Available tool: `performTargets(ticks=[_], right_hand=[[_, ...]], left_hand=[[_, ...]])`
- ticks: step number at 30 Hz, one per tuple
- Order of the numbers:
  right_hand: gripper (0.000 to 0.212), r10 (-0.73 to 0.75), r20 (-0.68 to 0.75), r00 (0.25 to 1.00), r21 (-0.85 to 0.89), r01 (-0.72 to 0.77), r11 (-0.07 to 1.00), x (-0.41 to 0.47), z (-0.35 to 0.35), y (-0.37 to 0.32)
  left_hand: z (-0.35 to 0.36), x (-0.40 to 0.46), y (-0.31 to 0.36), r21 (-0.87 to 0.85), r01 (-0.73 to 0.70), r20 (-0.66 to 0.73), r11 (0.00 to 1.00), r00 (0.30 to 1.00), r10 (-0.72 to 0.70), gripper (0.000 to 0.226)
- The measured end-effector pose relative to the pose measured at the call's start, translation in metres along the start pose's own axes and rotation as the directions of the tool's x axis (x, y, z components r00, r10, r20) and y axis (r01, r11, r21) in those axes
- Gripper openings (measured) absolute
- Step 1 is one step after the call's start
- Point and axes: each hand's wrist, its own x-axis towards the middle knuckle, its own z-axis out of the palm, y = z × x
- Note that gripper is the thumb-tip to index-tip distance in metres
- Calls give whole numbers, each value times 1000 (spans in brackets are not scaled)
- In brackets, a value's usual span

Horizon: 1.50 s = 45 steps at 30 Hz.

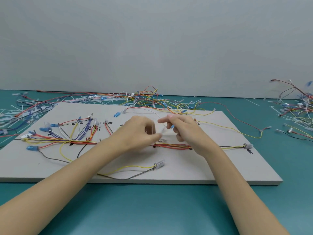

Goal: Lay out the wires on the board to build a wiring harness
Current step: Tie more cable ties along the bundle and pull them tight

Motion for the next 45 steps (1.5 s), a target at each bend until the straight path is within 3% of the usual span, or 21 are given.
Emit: performTargets(ticks=[4,12,14,18,22,36,45], right_hand=[[36,9,-62,998,255,8,967,2,-1,-6],[36,-15,-175,984,269,62,961,1,3,-7],[35,-11,-163,987,302,60,951,0,7,-7],[35,-4,-99,995,410,44,911,-2,9,-9],[35,-2,-57,998,471,29,882,-3,6,-11],[32,-7,-69,998,391,33,920,-3,-10,-8],[32,-7,-87,996,414,42,909,-3,-7,-8]], left_hand=[[2,11,11,-382,51,-156,923,981,-119,17],[27,7,37,-456,-45,-119,889,993,-11,11],[31,7,41,-557,-29,-98,830,995,-31,2],[37,7,44,-701,59,-57,711,989,-138,13],[42,6,41,-748,123,-63,652,965,-255,13],[41,4,36,-793,133,-17,594,971,-239,2],[45,-1,41,-803,72,-77,592,972,-221,5]])
